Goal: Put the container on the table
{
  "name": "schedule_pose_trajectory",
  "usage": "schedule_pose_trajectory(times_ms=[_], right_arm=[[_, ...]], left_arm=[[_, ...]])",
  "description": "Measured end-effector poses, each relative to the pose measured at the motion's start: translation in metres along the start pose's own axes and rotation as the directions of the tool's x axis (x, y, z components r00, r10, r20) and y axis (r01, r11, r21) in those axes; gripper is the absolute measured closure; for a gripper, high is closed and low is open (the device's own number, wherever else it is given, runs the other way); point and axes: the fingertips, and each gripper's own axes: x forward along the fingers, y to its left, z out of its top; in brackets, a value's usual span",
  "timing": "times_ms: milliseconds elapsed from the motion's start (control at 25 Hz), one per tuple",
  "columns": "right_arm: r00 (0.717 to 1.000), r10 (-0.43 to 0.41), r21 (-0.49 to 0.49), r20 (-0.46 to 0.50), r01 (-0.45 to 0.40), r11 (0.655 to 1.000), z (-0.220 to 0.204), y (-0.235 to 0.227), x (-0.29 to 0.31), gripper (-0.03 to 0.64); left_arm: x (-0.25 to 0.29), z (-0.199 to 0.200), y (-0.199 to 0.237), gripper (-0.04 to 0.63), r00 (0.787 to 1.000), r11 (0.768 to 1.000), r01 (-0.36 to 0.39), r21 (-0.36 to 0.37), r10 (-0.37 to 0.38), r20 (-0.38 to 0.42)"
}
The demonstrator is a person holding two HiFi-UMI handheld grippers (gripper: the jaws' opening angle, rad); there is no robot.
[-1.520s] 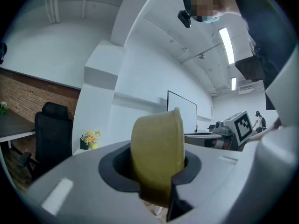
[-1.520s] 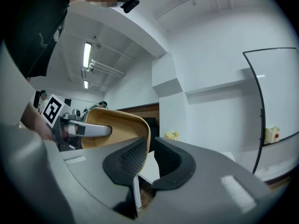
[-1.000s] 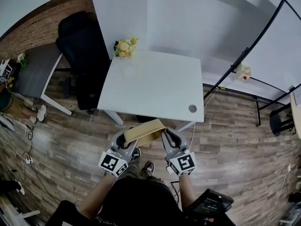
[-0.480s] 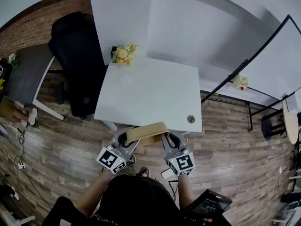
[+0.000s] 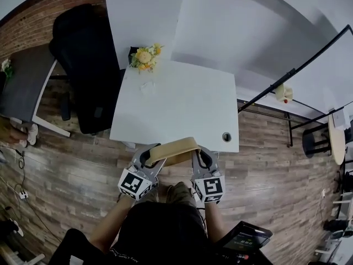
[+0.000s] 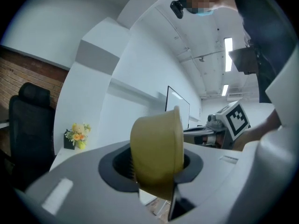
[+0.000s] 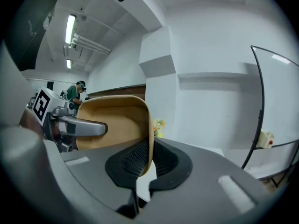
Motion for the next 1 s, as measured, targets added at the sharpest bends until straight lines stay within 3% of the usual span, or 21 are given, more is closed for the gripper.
schedule_pose_trajectory(times_ms=[200, 400, 480, 560, 720, 1000], right_arm=[[1.0, -0.003, 0.043, -0.031, 0.004, 0.999, -0.011, -0.015, 0.017, 0.599], [0.989, 0.147, 0.084, 0.02, -0.148, 0.985, -0.011, -0.038, 0.038, 0.574], [0.979, 0.204, 0.083, 0.029, -0.206, 0.975, -0.015, -0.054, 0.049, 0.565], [0.965, 0.257, 0.081, 0.048, -0.261, 0.962, -0.017, -0.072, 0.062, 0.553], [0.921, 0.386, 0.048, 0.059, -0.389, 0.92, -0.007, -0.108, 0.085, 0.527], [0.851, 0.525, 0.019, 0.022, -0.525, 0.851, -0.006, -0.159, 0.119, 0.48]], left_arm=[[0.02, -0.011, 0.012, 0.459, 0.999, 1.0, 0.002, -0.028, -0.003, -0.038], [0.055, -0.011, 0.031, 0.474, 0.997, 0.988, 0.052, -0.144, -0.059, -0.045], [0.076, -0.012, 0.038, 0.474, 0.995, 0.987, 0.075, -0.143, -0.084, -0.062], [0.1, -0.012, 0.044, 0.474, 0.993, 0.988, 0.088, -0.129, -0.098, -0.072], [0.147, -0.01, 0.057, 0.472, 0.99, 0.979, 0.093, -0.183, -0.111, -0.087], [0.2, -0.011, 0.084, 0.472, 0.99, 0.982, 0.035, -0.186, -0.059, -0.127]])
